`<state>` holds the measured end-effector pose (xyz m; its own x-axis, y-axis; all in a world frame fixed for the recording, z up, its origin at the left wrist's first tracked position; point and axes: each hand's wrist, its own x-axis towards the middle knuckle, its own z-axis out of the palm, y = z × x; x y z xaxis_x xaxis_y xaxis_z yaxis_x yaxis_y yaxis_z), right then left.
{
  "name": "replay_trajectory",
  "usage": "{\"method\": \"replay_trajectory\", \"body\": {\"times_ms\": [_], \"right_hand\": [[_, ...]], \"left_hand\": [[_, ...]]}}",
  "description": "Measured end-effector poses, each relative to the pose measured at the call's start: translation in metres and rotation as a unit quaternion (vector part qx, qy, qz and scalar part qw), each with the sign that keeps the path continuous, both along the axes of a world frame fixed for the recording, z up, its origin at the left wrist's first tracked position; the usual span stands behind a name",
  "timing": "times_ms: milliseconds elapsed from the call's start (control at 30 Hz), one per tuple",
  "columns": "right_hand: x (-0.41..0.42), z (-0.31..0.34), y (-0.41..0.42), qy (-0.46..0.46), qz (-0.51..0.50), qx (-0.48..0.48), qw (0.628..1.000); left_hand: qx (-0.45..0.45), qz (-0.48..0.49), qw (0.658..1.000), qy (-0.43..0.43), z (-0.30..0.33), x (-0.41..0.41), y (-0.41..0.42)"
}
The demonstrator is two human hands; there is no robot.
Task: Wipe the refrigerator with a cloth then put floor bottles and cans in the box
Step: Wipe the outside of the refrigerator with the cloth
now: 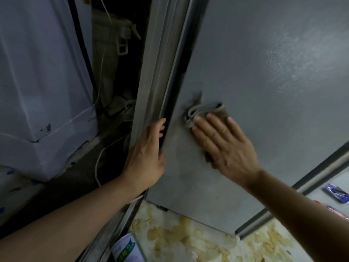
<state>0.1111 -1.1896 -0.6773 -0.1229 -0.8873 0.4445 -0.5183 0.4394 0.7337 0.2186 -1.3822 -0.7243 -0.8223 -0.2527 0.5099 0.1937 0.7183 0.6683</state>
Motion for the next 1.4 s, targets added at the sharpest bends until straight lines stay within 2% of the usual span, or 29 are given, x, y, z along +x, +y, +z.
{"method": "replay_trajectory", "body": {"times_ms": [133,200,300,367,433,533,600,700,833,900,967,1100,1167,1233,1333,1400], "right_hand": [[-0.003,-0.01,0.012,-0.009,-0.003,-0.081,0.997],[0.002,-0.04,0.019,-0.025,-0.011,-0.023,0.999],[0.012,-0.074,0.038,-0.043,-0.029,0.136,0.989],[0.015,-0.073,0.049,-0.037,-0.043,0.168,0.984],[0.012,-0.053,0.057,-0.019,-0.036,0.121,0.992],[0.003,-0.009,0.073,-0.004,-0.027,-0.031,0.999],[-0.002,0.0,0.082,-0.002,-0.025,-0.098,0.995],[0.001,-0.03,0.089,-0.04,-0.038,-0.103,0.993],[0.009,-0.077,0.109,-0.041,-0.051,0.028,0.997],[0.008,-0.071,0.115,-0.041,-0.049,0.036,0.997],[0.007,-0.053,0.121,-0.038,-0.047,-0.014,0.998],[-0.001,-0.013,0.134,-0.032,-0.067,-0.184,0.98],[0.0,-0.018,0.135,-0.051,-0.064,-0.209,0.975],[0.005,-0.043,0.142,-0.057,-0.085,-0.162,0.982],[0.014,-0.078,0.162,-0.056,-0.111,-0.024,0.992],[0.015,-0.077,0.169,-0.047,-0.121,-0.003,0.992]], "left_hand": [[0.017,-0.003,0.999,-0.038,0.0,-0.011,0.018],[-0.005,0.013,0.999,-0.045,-0.004,-0.012,0.025],[-0.047,0.021,0.996,-0.066,-0.008,-0.011,0.029],[-0.062,0.025,0.995,-0.079,-0.007,-0.01,0.032],[-0.068,0.036,0.994,-0.077,-0.004,-0.008,0.039],[-0.066,0.054,0.995,-0.043,-0.005,-0.009,0.055],[-0.087,0.065,0.994,-0.032,-0.007,-0.011,0.067],[-0.117,0.086,0.988,-0.048,-0.011,-0.016,0.082],[-0.129,0.095,0.985,-0.062,-0.011,-0.015,0.089],[-0.153,0.072,0.984,-0.06,-0.01,-0.012,0.095],[-0.186,0.046,0.98,-0.048,-0.008,-0.011,0.104],[-0.229,0.021,0.973,-0.031,-0.005,-0.02,0.125],[-0.233,0.032,0.971,-0.043,-0.007,-0.023,0.129],[-0.235,0.042,0.97,-0.054,-0.01,-0.025,0.132],[-0.245,0.051,0.966,-0.059,-0.01,-0.025,0.131],[-0.248,0.053,0.966,-0.056,-0.008,-0.023,0.133]]}}
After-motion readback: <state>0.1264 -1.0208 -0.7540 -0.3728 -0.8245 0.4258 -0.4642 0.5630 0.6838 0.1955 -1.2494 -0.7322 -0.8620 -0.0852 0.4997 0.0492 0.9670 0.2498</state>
